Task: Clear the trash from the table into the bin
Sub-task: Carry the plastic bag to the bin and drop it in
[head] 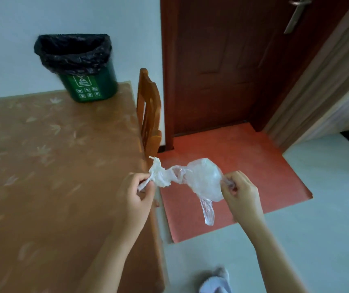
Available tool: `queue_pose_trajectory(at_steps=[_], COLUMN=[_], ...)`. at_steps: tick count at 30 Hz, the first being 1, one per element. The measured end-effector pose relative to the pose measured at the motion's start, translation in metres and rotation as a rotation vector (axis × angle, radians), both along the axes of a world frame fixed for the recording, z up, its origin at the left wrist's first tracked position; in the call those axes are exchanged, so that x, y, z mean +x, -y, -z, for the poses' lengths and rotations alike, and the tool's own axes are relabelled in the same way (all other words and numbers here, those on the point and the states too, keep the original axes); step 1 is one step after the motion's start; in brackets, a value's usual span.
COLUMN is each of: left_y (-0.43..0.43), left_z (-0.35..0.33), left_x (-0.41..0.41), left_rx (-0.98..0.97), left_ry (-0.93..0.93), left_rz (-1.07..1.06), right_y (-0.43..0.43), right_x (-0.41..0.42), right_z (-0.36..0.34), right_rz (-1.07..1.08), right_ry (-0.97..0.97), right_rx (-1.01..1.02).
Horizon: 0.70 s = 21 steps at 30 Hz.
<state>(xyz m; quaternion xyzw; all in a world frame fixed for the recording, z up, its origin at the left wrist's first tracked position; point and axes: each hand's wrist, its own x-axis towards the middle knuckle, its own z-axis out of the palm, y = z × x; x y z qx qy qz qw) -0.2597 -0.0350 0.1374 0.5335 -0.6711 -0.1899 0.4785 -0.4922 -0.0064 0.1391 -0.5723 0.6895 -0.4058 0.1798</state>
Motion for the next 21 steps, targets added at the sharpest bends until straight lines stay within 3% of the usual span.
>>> queue_pose_trajectory(at_steps=[6,10,14,21], left_y=[0.008,0.011,0.025,0.084], left_z=[-0.005,-0.025,-0.039,-0.045], left_x=[-0.101,-0.143,-0.162,-0.156], left_rx=[0.047,-0.008,-0.029,0.027], left_ry=[-0.025,0.109,0.23,0.219], left_rz=[-0.015,0.006,-0.049,-0.181], right_y=[-0.005,0.003,0.03,0.121], right_x=[-0.122,-0.173,-0.193,-0.18], right_z=[-0.01,-0.02,-0.023,-0.029], right_rz=[0.038,0.045,0.019,-0.08], right_ry=[-0.051,-0.101,-0.1,-0.1], right_rx=[0.001,-0.019,0.0,-0.019])
